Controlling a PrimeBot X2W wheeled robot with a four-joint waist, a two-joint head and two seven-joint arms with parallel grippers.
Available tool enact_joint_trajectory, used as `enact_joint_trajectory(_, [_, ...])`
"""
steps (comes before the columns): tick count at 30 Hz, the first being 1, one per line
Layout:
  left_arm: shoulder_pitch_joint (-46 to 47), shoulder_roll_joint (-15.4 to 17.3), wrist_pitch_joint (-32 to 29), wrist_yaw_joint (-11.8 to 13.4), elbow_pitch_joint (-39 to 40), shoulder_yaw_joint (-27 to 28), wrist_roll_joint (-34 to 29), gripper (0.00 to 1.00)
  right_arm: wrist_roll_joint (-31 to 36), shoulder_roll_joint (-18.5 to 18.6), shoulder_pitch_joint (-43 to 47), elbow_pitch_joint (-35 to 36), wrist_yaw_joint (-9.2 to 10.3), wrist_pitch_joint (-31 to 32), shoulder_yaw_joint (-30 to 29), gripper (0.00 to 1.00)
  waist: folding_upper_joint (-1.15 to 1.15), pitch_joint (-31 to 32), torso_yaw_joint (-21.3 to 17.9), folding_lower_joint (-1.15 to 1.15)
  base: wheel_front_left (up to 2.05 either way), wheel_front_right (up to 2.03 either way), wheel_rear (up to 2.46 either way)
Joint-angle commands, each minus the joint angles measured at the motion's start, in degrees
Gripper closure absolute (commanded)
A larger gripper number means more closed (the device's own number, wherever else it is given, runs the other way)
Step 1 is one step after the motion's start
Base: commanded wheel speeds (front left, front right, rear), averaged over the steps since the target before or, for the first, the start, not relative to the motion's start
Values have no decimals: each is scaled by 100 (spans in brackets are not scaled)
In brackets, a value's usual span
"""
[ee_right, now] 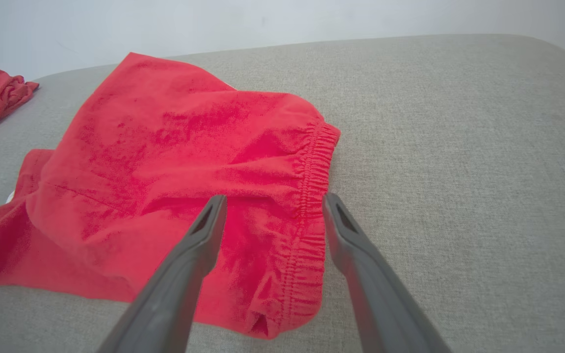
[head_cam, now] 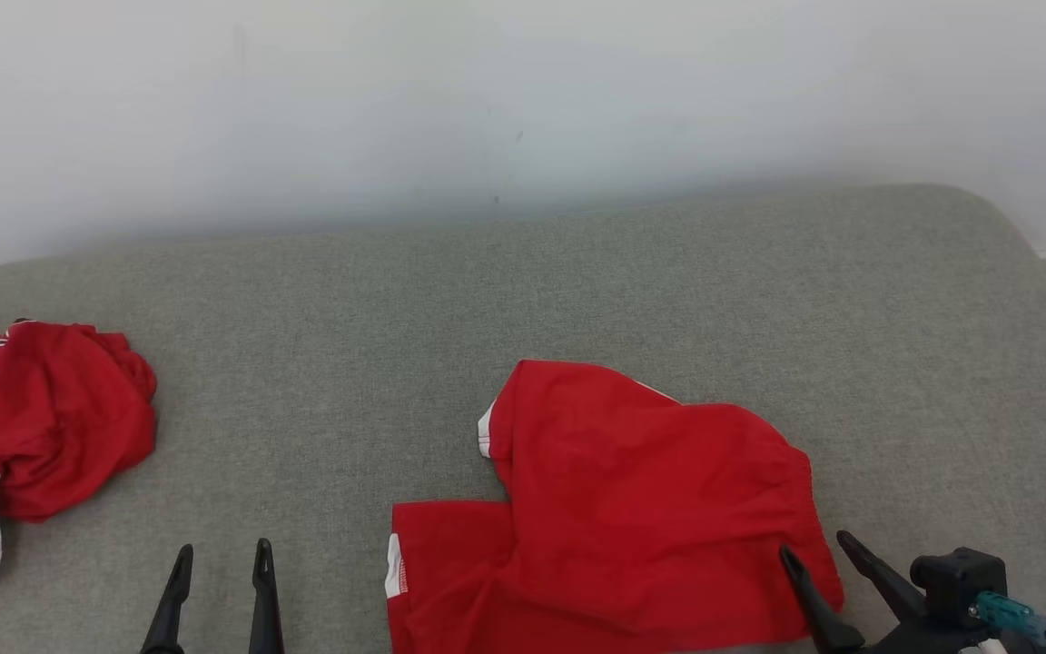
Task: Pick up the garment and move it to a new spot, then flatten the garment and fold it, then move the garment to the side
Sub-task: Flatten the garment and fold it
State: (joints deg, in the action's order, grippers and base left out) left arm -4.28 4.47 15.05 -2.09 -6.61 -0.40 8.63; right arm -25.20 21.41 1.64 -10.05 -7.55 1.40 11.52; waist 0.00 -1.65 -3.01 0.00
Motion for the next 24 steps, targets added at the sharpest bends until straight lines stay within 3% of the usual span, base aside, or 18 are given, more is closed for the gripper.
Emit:
enact_joint_trajectory(1, [51, -17, 19, -30, -9, 4, -52, 0, 86, -57, 77, 114, 13, 79, -82, 0, 0, 15, 46, 0, 0, 0, 0])
enact_joint_trajectory(6, [20, -30, 19, -39, -20, 43, -96, 0, 341, -143, 266, 308, 13, 358, -396, 0, 0, 37, 154, 0, 0, 0, 0])
enact_joint_trajectory(17, [18, -51, 19, -91, -46, 98, -133, 0, 557, -142, -52, -390, 13, 459, -460, 0, 0, -24, 255, 0, 0, 0, 0])
enact_joint_trajectory(18, [39, -54, 19, -95, -53, 87, -124, 0, 505, -182, -105, -500, 13, 455, -425, 8, 0, -34, 264, 0, 0, 0, 0])
enact_joint_trajectory(20, [78, -60, 19, -114, -66, 63, -151, 0, 502, -167, -222, -676, 13, 384, -314, 81, 0, -52, 291, 0, 0, 0, 0])
enact_joint_trajectory(21, [90, -62, 19, -123, -71, 57, -156, 0, 483, -179, -299, -735, 14, 303, -280, 100, 0, -58, 302, 0, 0, 0, 0])
enact_joint_trajectory(24, [98, -65, 19, -141, -88, 57, -164, 0, 415, -206, -411, -894, 13, 131, -141, 100, 0, -71, 317, 0, 0, 0, 0])
